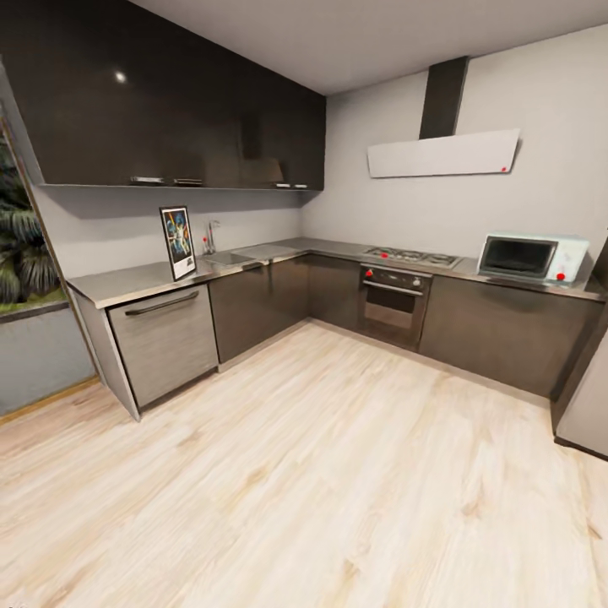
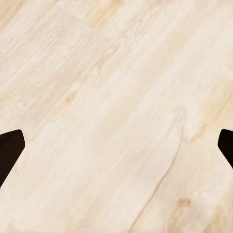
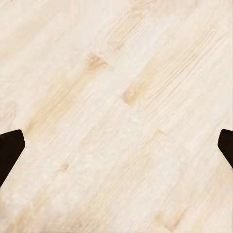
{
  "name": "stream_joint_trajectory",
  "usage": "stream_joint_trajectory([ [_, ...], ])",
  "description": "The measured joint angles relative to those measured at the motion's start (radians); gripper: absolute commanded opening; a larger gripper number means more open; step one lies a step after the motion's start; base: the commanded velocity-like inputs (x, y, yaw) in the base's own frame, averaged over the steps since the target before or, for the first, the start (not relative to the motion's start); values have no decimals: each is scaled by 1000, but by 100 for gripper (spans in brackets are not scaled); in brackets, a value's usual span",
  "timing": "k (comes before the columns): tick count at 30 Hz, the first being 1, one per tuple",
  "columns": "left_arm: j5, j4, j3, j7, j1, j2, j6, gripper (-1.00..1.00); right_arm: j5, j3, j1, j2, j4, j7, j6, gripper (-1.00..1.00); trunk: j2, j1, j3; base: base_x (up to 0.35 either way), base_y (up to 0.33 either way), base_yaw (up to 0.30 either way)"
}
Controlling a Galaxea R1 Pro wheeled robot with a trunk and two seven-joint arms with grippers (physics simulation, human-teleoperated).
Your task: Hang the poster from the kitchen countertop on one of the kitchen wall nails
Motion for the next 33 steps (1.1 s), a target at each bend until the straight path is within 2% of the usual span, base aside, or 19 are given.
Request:
stream_joint_trajectory([
  [26,0,0,0,0,0,0,-1,100,0,0,0,2,0,0,-2,100,0,0,0,316,-160,293],
  [33,0,0,0,0,0,0,0,100,0,0,0,2,3,0,-54,100,0,0,0,311,-175,294],
])
